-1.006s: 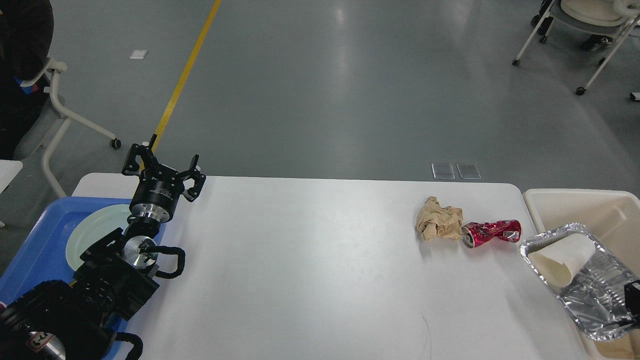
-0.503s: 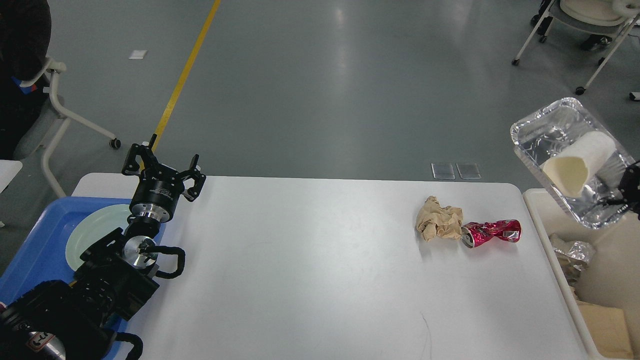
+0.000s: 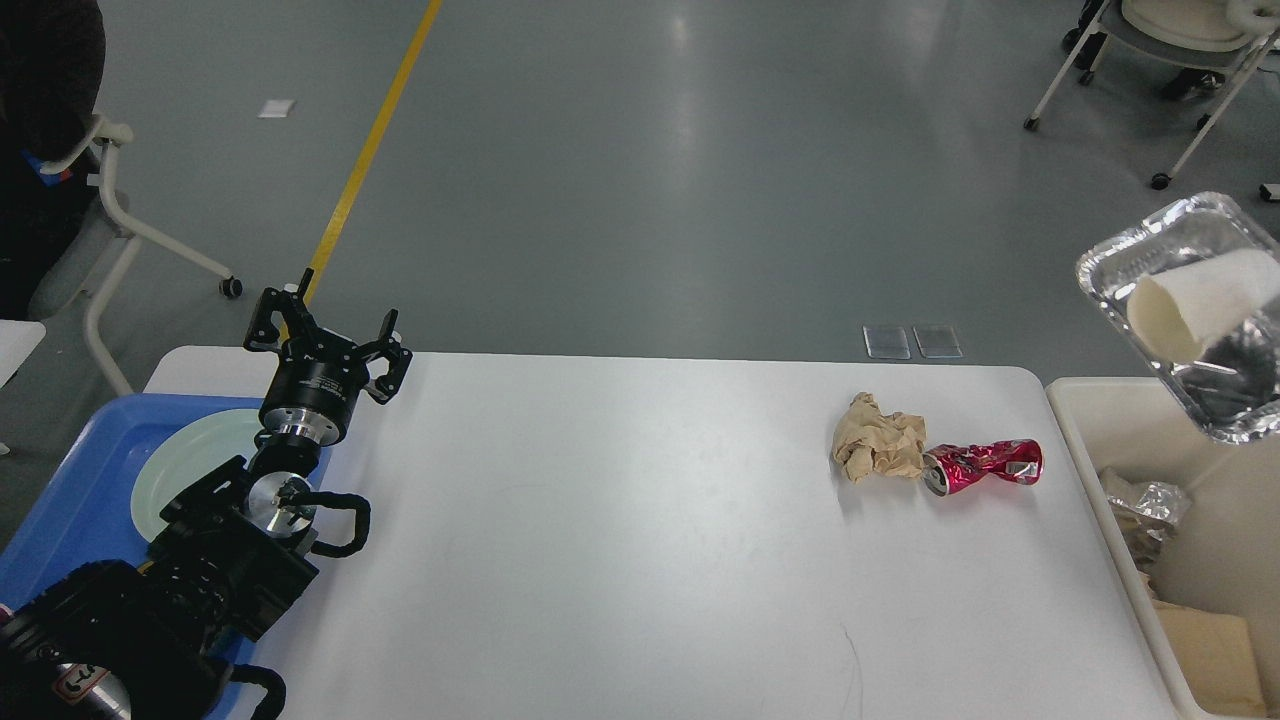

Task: Tidy desktop
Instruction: 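Lift the foil tray with white cup and tip it into the bin, then move the right gripper over the crumpled tan paper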

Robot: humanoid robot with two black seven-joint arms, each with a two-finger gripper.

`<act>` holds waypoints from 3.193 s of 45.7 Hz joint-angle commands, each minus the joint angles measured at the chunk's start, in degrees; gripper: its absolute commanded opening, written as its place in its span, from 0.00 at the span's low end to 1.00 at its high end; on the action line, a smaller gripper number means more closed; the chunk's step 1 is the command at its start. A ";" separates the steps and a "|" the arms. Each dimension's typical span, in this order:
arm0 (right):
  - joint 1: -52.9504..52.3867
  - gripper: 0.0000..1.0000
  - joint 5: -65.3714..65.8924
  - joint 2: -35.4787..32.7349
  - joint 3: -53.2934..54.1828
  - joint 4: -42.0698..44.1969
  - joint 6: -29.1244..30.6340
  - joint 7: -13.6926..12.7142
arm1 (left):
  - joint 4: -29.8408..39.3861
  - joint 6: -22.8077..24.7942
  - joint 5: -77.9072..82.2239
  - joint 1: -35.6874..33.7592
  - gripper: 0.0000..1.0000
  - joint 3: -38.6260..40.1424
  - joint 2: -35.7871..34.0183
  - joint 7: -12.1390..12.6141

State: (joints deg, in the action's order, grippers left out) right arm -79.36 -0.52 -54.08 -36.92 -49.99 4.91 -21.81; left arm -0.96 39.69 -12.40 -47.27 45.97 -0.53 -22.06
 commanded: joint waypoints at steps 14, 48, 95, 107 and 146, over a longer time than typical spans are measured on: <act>28.90 0.10 -14.51 13.12 0.09 22.21 -6.23 0.19 | -0.09 0.03 0.01 -0.02 0.97 0.00 0.00 0.00; 9.42 1.00 -13.99 31.30 -16.42 27.76 -3.86 0.19 | 0.00 -0.05 0.01 -0.02 0.97 0.00 0.00 0.00; -50.72 1.00 -14.07 52.06 -26.01 -18.56 44.75 0.45 | 0.00 0.03 0.01 0.07 0.97 0.00 0.00 0.00; -32.02 1.00 -13.37 49.95 -27.85 -8.65 34.04 0.28 | 0.00 0.03 0.01 -0.02 0.97 0.00 0.00 0.00; 4.12 1.00 -14.34 57.15 -25.40 17.99 -2.71 0.01 | 0.00 0.03 0.01 -0.02 0.97 0.00 0.00 0.00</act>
State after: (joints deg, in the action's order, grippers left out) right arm -78.16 -14.96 1.43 -63.51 -36.24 2.14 -21.82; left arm -0.97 39.71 -12.40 -47.27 45.97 -0.52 -22.06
